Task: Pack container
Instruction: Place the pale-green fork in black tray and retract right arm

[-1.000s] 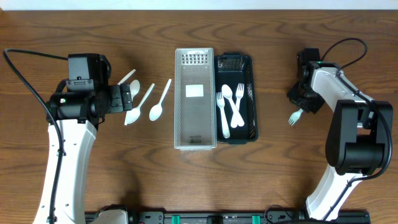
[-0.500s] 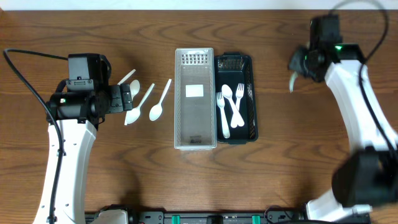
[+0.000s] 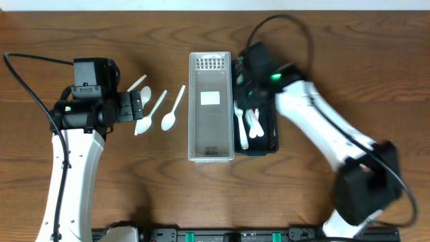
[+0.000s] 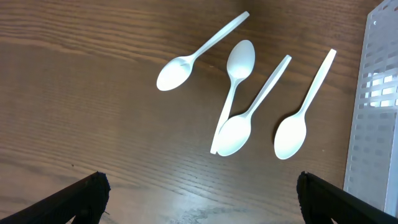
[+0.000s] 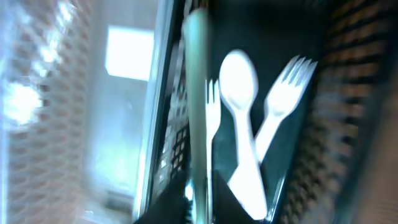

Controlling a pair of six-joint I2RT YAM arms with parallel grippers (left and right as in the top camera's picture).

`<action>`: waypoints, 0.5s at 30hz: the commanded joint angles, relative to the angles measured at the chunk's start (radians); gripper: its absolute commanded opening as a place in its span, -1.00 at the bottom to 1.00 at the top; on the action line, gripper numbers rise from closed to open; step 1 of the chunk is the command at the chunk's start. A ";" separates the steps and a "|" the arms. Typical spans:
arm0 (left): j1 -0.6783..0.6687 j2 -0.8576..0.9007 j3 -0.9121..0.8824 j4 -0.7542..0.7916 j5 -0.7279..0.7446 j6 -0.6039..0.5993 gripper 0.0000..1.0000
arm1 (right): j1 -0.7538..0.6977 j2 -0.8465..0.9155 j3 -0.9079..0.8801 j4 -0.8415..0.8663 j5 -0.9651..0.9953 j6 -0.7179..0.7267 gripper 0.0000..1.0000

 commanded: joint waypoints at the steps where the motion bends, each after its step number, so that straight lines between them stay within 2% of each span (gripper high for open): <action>1: 0.005 0.007 0.019 -0.002 0.001 0.012 0.96 | 0.026 0.032 0.000 0.006 0.119 -0.012 -0.06; 3: 0.005 0.007 0.019 -0.002 0.003 0.012 0.96 | 0.014 0.022 0.008 0.012 0.131 -0.012 0.29; 7: 0.005 0.007 0.019 -0.006 0.003 -0.043 0.96 | -0.053 -0.038 0.048 0.028 0.130 -0.012 0.72; 10: 0.005 0.007 0.019 -0.017 0.003 -0.140 0.96 | -0.135 -0.104 0.063 0.034 0.130 -0.012 0.83; 12: 0.005 0.007 0.019 -0.010 0.013 -0.193 0.96 | -0.205 -0.144 0.063 0.032 0.129 -0.011 0.98; 15: 0.004 0.009 0.019 0.029 0.075 -0.169 0.96 | -0.318 -0.178 0.063 0.016 0.126 -0.011 0.99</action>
